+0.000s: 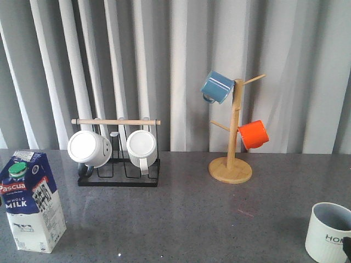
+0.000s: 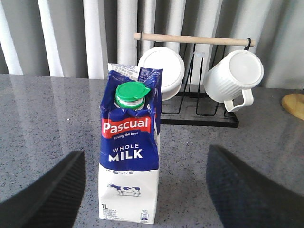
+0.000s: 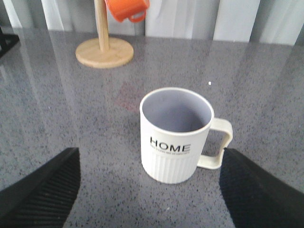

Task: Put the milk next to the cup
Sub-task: 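Move the right gripper toward the white HOME mug, then close the right gripper on the white HOME mug's handle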

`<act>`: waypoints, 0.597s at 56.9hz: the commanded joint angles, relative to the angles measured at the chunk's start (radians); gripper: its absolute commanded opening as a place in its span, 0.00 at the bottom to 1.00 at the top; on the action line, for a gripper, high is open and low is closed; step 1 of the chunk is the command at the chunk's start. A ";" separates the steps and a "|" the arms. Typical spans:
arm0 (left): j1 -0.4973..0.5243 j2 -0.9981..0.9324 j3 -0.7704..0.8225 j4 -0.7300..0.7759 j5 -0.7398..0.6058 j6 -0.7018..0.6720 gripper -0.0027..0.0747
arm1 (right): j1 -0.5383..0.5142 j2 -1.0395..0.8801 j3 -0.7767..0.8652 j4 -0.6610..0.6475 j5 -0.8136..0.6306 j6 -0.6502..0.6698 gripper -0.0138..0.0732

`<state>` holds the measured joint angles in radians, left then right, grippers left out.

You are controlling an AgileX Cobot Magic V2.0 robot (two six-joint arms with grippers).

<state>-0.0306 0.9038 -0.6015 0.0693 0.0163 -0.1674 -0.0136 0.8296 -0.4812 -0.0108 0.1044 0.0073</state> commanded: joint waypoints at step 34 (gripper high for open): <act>-0.006 -0.007 -0.034 -0.005 -0.081 0.000 0.71 | -0.237 0.096 0.133 -0.052 -0.442 0.024 0.81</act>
<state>-0.0306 0.9041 -0.6015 0.0693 0.0156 -0.1666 -0.2215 0.9026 -0.3926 -0.0520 -0.1094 0.0341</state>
